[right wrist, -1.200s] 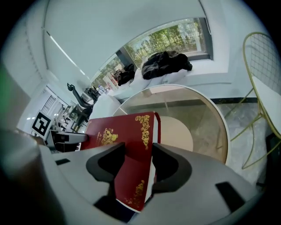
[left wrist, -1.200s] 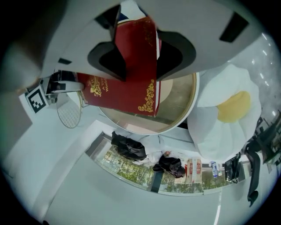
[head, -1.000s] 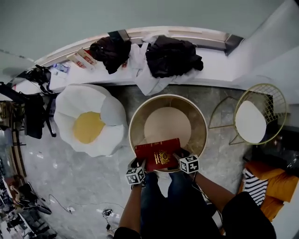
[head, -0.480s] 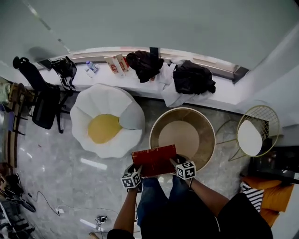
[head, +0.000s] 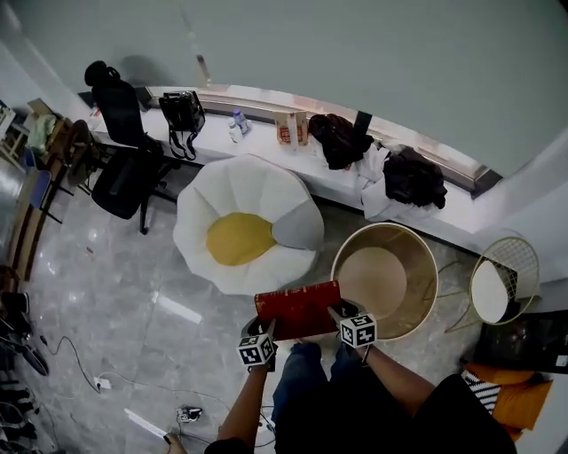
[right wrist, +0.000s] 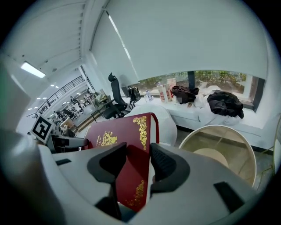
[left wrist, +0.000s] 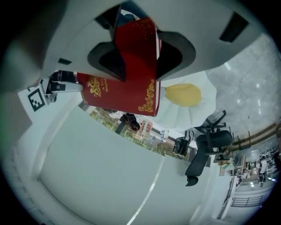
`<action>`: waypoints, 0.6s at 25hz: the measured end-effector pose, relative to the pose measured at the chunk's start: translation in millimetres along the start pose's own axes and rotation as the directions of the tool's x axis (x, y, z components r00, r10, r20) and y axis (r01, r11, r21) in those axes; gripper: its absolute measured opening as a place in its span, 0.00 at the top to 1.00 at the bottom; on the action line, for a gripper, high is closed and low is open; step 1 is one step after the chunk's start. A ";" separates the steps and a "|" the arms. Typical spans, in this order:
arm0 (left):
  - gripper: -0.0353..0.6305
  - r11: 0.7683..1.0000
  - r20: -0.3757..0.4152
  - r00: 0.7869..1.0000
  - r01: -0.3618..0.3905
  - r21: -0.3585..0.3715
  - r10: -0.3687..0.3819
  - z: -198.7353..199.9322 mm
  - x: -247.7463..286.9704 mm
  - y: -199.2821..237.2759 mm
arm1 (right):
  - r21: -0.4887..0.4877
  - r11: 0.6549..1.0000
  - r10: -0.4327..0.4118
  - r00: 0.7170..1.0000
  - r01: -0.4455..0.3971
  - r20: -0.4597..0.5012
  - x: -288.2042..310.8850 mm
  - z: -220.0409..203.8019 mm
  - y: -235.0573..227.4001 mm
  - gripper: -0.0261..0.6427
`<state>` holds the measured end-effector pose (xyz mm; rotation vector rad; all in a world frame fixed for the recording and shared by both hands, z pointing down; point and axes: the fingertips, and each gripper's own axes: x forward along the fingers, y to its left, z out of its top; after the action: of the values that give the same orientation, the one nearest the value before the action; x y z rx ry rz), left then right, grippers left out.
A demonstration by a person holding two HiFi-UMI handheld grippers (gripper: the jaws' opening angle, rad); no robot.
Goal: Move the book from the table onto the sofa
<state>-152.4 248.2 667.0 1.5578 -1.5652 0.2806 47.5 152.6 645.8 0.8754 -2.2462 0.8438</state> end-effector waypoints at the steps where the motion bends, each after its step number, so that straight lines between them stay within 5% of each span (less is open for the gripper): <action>1: 0.60 1.000 0.010 1.000 -0.011 -0.008 0.011 2.8 -6.7 10.7 | -0.008 1.000 0.008 1.000 -0.008 -0.004 6.0 3.3 11.6 0.68; 15: 0.60 0.992 0.050 0.994 -0.088 -0.086 0.093 52.9 -33.6 95.9 | -0.071 0.991 0.107 0.993 -0.110 -0.042 78.9 59.2 83.7 0.68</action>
<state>-265.9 252.4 652.2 1.4430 -1.6715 0.2218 -79.3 129.7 634.5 0.7032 -2.2926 0.8142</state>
